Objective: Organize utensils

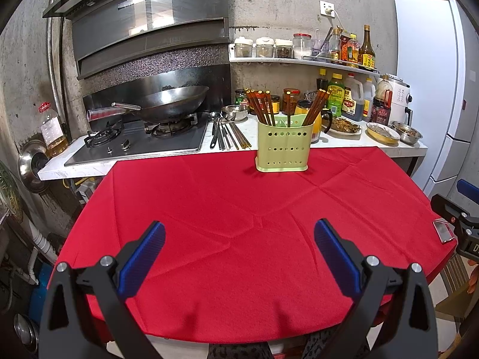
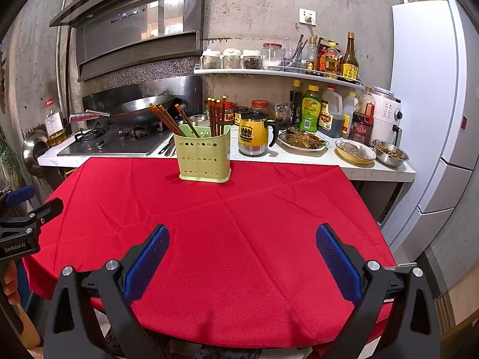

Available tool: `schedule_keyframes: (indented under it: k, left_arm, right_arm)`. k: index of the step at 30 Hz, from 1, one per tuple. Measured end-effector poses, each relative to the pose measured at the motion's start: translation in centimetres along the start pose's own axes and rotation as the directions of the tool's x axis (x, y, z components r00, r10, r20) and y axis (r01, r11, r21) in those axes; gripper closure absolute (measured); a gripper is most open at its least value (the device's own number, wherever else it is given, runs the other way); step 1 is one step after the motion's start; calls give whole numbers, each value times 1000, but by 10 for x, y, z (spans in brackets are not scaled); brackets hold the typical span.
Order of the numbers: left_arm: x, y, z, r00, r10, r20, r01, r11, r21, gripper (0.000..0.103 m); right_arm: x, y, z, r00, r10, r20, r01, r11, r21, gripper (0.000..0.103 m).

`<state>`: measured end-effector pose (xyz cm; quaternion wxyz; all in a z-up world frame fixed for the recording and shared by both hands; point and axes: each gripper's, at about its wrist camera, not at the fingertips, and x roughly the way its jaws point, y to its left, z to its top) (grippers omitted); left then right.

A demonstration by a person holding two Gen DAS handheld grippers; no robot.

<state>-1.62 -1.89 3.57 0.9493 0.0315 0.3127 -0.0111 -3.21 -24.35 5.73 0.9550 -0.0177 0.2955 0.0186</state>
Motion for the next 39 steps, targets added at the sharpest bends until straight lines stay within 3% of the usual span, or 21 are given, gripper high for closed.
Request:
schedule_keyframes:
  k: [18,24,39]
  left_arm:
    - [3,-1,0,1000,-10,-9,10,1000,-5,6]
    - [4,-9,-1,999,30,14,-30,999,40,6]
    - [18,-8,-1,998,5,-55,-4,1000,16,6]
  right_arm:
    - [5,3,-3,1000,1,-11,-1,1000,3,6]
    - [9,1,-5,1000,-15,-16,16,1000,1,6]
    - [16,-4,-4,1000,-9,-29,9,1000,12,6]
